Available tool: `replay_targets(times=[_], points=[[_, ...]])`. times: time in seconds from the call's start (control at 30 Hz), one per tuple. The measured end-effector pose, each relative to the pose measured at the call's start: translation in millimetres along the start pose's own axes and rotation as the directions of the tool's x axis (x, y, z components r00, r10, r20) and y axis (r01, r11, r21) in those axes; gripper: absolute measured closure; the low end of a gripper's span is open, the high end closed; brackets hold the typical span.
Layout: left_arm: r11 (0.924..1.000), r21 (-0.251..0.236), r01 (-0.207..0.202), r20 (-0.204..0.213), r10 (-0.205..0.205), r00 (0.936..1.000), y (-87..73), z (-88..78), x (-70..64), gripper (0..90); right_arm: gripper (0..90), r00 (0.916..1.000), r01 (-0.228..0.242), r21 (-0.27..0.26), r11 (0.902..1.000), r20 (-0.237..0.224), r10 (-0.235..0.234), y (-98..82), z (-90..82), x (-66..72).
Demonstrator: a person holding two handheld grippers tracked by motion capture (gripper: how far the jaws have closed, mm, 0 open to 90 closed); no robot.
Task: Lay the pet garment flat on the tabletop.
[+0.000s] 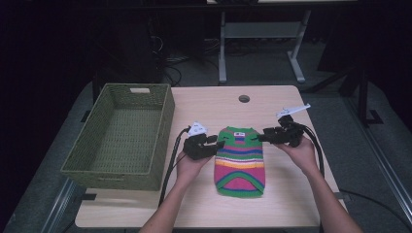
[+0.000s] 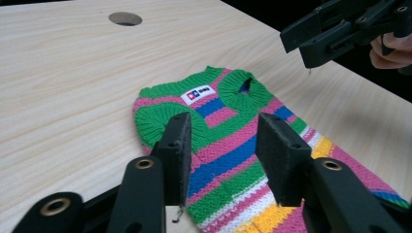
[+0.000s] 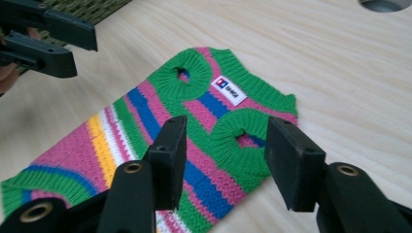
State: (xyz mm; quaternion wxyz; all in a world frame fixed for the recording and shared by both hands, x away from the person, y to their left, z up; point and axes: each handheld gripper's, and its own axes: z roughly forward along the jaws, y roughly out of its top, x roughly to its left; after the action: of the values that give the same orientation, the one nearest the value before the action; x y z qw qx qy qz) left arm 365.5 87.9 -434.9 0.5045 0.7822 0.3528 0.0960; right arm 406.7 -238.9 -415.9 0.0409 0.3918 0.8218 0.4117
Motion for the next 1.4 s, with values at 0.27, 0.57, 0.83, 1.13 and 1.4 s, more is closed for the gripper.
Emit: replay_targets(times=[0.27, 0.57, 0.83, 1.13, 1.4], points=[[1.0000, -0.007, -0.003, 0.056, 0.004, 0.9984, -2.5, -8.7, -5.2, 47.6, 43.7, 0.9964, 0.005, 0.035, 0.9994, -0.085, -0.002, -12.2, -1.9, -0.8], [0.9999, 0.004, -0.016, 0.076, 0.015, 0.9970, -6.7, -16.8, -12.8, 36.6, 36.4, 0.9932, -0.001, 0.033, 0.9994, -0.116, 0.005, -26.0, -13.1, -1.9], [0.9993, 0.037, -0.012, 0.085, 0.008, 0.9964, -12.9, -21.1, -14.8, 28.2, 34.1, 0.9912, 0.005, 0.027, 0.9996, -0.133, -0.001, -35.5, -22.5, 0.4], [0.9988, 0.046, -0.014, 0.088, 0.009, 0.9960, -23.0, -29.0, -19.7, 27.0, 32.9, 0.9888, 0.008, 0.019, 0.9998, -0.149, -0.005, -48.9, -29.5, 4.0], [0.9984, 0.057, -0.003, 0.105, -0.003, 0.9944, -33.2, -36.4, -21.7, 25.4, 31.2, 0.9891, 0.000, 0.015, 0.9999, -0.147, 0.003, -58.4, -36.5, 7.4]])
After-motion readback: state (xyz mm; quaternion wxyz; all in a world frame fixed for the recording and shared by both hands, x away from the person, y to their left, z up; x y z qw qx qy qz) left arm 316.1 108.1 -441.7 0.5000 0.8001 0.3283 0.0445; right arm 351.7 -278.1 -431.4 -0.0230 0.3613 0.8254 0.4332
